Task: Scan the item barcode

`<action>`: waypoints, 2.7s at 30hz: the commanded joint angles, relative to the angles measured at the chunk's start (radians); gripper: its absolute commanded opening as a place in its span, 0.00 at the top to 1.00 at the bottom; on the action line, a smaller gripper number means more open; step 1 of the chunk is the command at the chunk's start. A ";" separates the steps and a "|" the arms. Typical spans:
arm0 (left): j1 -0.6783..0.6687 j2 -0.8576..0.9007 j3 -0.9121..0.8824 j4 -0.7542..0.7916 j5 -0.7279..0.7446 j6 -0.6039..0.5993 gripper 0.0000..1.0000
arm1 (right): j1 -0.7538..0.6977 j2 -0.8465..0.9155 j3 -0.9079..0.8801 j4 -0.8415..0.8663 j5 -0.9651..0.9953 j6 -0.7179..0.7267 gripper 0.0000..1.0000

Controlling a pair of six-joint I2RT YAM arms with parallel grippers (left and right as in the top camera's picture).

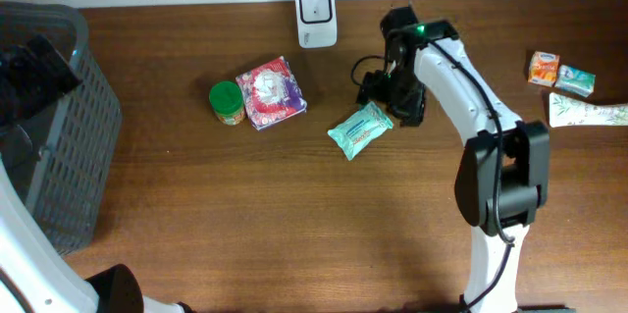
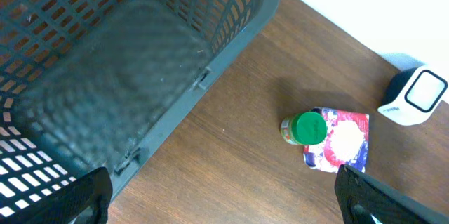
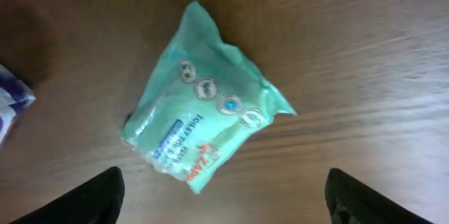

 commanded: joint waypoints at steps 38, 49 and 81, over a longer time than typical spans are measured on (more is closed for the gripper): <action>0.004 -0.007 0.000 0.000 0.003 -0.010 0.01 | 0.111 -0.018 0.018 0.468 0.026 -0.247 0.96; 0.004 -0.007 0.000 0.000 0.003 -0.010 0.01 | 0.109 0.031 0.018 1.131 0.020 -0.416 0.96; 0.004 -0.007 0.000 0.000 0.003 -0.010 0.01 | -0.402 0.153 0.494 0.375 -0.061 -0.071 0.96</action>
